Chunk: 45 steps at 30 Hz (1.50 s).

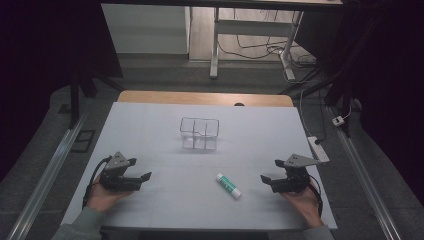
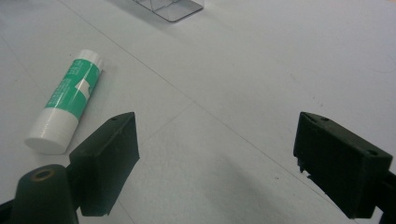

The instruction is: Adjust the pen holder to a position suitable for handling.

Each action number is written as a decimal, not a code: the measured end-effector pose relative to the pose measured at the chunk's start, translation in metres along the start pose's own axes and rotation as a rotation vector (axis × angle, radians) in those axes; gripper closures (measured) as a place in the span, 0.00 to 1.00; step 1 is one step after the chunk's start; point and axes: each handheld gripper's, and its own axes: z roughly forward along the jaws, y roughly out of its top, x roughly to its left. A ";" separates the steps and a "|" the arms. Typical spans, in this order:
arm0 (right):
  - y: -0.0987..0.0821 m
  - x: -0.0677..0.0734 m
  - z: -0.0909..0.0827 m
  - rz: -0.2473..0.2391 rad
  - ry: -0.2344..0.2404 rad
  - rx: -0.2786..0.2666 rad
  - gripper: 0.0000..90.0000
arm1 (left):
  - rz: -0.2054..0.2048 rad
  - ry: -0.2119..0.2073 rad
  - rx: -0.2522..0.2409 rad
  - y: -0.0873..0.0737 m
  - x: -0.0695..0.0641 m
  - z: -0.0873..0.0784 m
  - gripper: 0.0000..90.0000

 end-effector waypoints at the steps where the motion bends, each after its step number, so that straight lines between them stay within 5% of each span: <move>1: 0.000 -0.001 0.000 0.008 0.003 -0.001 0.15 | 0.002 -0.001 0.002 0.000 0.000 0.000 0.22; 22: -0.001 -0.001 0.003 -0.005 -0.003 0.032 0.16 | 0.027 -0.002 0.028 0.001 -0.004 0.002 0.23; 30: -0.001 -0.001 0.003 -0.003 0.000 0.025 0.16 | 0.066 0.011 0.030 0.016 -0.007 0.004 0.24; 45: 0.000 -0.002 0.002 0.013 0.008 0.013 0.17 | 0.079 0.008 0.030 0.047 -0.002 0.016 0.25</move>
